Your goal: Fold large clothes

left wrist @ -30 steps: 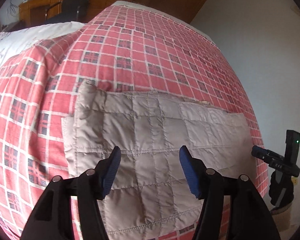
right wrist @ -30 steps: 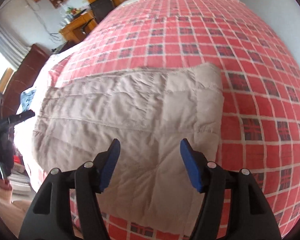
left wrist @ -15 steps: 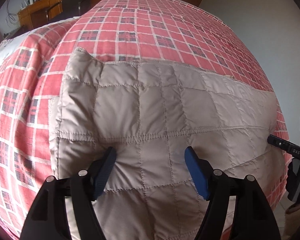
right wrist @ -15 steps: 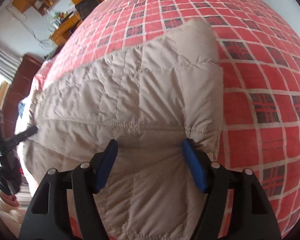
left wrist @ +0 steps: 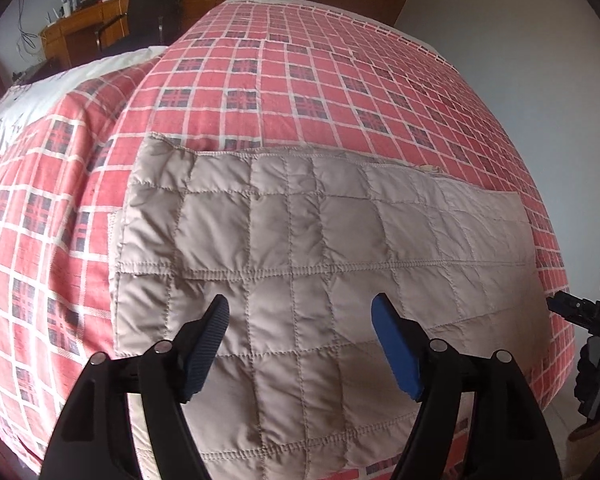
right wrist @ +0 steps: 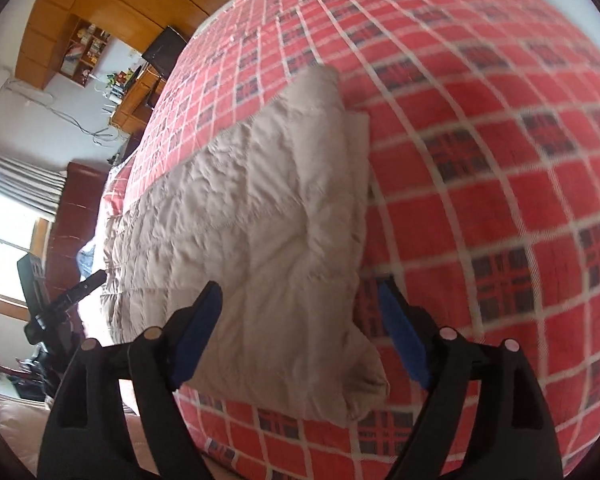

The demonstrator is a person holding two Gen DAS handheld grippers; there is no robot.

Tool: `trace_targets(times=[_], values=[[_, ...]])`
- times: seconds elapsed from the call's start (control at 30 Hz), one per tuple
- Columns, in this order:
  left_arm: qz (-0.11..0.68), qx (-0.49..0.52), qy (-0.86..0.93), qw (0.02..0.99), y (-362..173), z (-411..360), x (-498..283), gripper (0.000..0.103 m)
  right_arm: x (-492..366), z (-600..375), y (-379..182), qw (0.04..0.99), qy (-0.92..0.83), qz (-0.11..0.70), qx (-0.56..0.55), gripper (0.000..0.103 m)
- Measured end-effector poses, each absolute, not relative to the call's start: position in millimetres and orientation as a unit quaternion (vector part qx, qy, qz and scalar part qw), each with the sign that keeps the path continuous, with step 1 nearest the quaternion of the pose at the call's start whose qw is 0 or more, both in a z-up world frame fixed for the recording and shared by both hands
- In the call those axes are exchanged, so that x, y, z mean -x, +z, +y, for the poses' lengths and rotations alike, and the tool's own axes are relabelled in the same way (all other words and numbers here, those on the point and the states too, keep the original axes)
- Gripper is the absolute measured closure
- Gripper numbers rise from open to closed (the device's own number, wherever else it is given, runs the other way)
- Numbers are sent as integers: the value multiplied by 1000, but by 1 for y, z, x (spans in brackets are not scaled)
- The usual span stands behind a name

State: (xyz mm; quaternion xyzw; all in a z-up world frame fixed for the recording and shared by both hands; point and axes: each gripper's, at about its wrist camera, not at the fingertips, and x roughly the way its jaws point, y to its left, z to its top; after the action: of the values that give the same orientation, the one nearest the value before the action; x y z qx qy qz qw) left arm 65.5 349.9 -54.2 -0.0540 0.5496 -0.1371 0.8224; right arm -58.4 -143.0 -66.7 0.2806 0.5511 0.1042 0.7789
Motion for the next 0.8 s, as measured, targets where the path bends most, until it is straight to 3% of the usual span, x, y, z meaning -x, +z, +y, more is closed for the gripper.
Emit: trace_targets(times=[0.27,0.47,0.67,0.8], values=[[566,45,-131,813,-73,348,-61,29,62,-138,-107,739,149,573,-323,27],[565,45,-128,814,-75,349,-57,29,59,-125,-104,745,154,577,-297,29],[564,39,-127,815,-76,349,-56,28,61,-115,-99,749,163,574,-290,48],[564,36,-128,815,-76,348,-56,28,59,-118,-98,749,174,565,-300,72]])
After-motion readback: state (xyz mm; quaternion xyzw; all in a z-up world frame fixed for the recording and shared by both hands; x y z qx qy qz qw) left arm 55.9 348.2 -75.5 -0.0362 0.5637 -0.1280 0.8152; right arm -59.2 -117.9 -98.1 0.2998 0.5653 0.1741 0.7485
